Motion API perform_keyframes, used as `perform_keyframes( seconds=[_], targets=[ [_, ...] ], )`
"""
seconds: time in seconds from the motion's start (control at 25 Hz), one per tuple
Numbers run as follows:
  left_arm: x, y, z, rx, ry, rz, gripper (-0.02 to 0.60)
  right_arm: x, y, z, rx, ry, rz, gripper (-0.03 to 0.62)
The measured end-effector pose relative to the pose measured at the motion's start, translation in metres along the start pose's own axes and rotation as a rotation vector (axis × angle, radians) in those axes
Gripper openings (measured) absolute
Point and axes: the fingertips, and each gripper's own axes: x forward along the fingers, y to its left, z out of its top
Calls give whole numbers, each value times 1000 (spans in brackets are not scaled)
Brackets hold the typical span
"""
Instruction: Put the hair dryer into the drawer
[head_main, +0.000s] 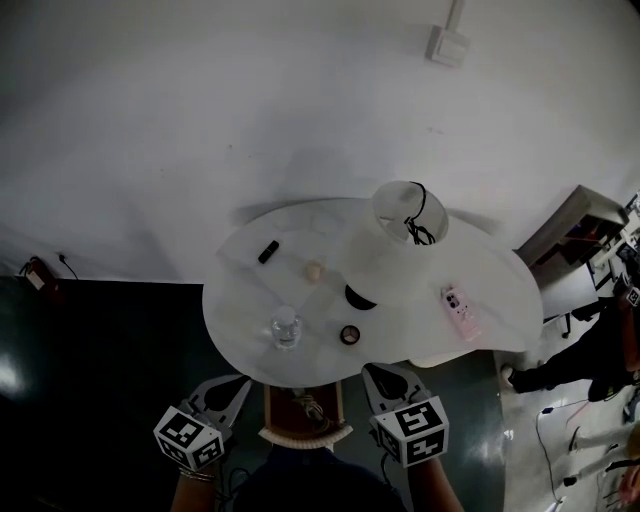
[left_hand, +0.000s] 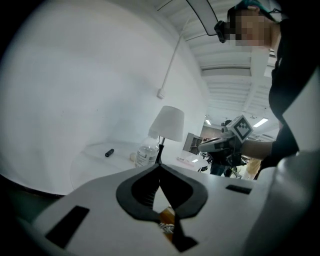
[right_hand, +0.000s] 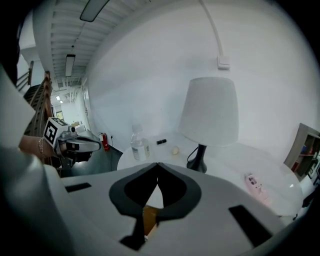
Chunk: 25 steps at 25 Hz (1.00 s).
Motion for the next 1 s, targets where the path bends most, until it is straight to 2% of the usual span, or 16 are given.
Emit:
perform_keyframes(
  seconds=[0.4,0.72,1.0],
  targets=[
    [-2,0,40,59,-56,11,8,-30,-33,47,-23,-134,-50,18],
    [0,-3,66,107,-89,-2,8,-47,-39,76,10,-243,-25,18],
    [-1,-4,94,134,-127,-6,8,-62,-44,104,-37,-351,-11,18]
  ],
)
